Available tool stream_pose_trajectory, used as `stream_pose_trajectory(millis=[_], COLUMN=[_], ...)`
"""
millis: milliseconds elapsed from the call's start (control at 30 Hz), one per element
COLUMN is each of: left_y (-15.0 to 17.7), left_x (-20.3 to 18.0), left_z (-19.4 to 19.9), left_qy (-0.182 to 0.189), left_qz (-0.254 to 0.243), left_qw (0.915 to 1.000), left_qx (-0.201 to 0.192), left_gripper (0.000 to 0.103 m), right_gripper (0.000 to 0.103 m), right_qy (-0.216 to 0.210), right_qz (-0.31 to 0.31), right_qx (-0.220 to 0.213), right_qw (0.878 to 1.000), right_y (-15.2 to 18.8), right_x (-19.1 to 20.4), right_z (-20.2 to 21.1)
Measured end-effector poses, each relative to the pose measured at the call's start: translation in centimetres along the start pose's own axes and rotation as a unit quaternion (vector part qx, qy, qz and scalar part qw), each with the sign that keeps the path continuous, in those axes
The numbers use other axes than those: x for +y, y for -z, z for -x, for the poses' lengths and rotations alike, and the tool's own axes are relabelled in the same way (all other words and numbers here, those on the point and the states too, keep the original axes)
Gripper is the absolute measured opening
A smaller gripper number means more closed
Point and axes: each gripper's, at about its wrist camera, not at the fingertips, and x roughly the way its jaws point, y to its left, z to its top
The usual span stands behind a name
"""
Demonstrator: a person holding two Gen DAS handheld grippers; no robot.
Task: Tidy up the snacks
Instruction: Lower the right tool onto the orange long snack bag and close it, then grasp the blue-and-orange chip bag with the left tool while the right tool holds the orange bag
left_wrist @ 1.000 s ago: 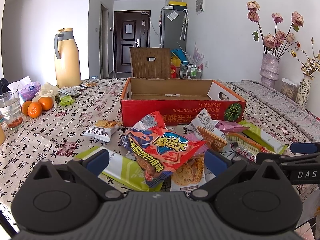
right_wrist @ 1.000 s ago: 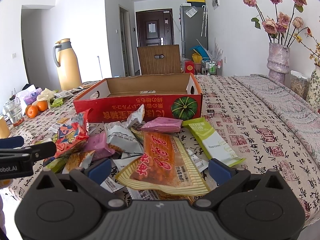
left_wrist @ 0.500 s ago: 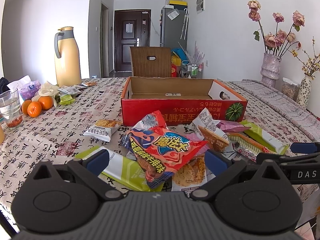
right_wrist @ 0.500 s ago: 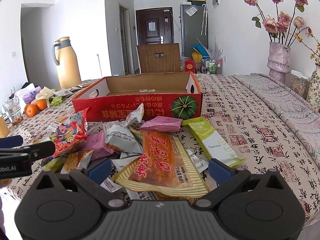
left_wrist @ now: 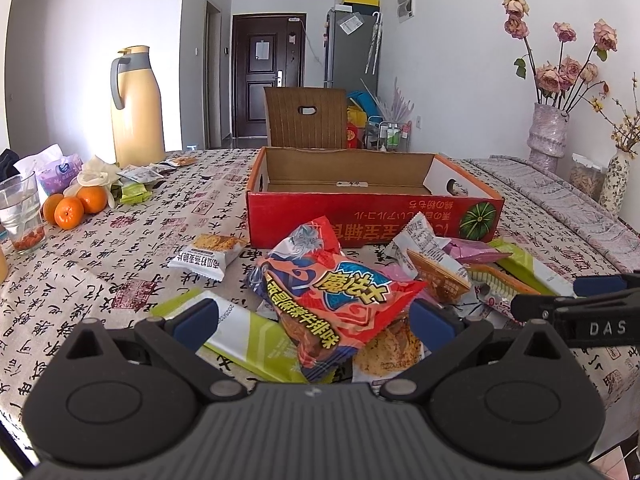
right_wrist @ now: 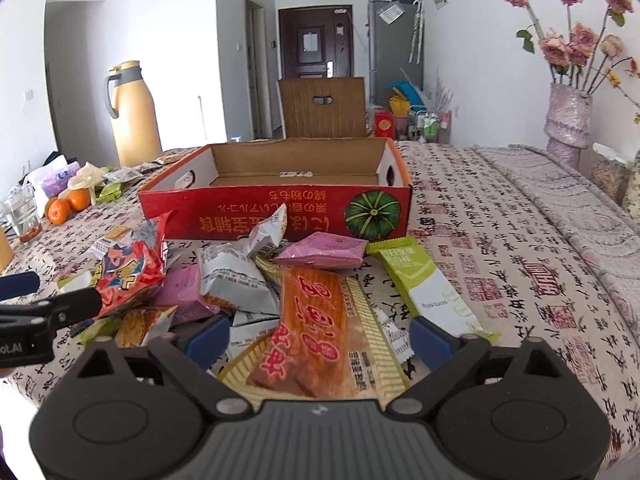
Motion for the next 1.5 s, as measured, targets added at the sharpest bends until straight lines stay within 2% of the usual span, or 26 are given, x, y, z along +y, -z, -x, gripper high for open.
stream_pose_trajectory(millis=[233, 300, 367, 500, 600, 900, 1500], left_y=[-0.1, -0.1, -0.1, -0.1, 0.0, 0.0, -0.5], left_x=[0.3, 0.4, 0.6, 0.8, 0.9, 1.4, 1.6], left_z=[-0.6, -0.7, -0.9, -1.2, -1.5, -2.1, -1.8], left_qy=[-0.002, -0.003, -0.003, -0.003, -0.002, -0.002, -0.008], left_qz=[0.003, 0.005, 0.006, 0.007, 0.008, 0.012, 0.015], left_qw=[1.0, 1.0, 0.9999, 0.9999, 0.9999, 0.9997, 0.9995], left_qx=[0.006, 0.007, 0.009, 0.012, 0.015, 0.022, 0.025], left_gripper=[0.103, 0.103, 0.103, 0.103, 0.103, 0.103, 0.103], right_gripper=[0.082, 0.075, 0.073, 0.061, 0.057, 0.035, 0.034], right_qy=[-0.011, -0.01, -0.005, -0.002, -0.001, -0.011, -0.007], right_qz=[0.011, 0.013, 0.013, 0.01, 0.018, 0.012, -0.037], right_qx=[0.044, 0.061, 0.068, 0.072, 0.076, 0.059, -0.022], right_qw=[0.999, 0.998, 0.998, 0.997, 0.997, 0.998, 0.999], right_y=[-1.2, -1.4, -1.4, -1.5, -1.4, -1.3, -1.4], right_x=[-0.2, -0.2, -0.3, -0.4, -0.5, -0.8, -1.8], right_z=[-2.8, -3.8, -4.5, -5.0, -5.2, -4.3, -0.8])
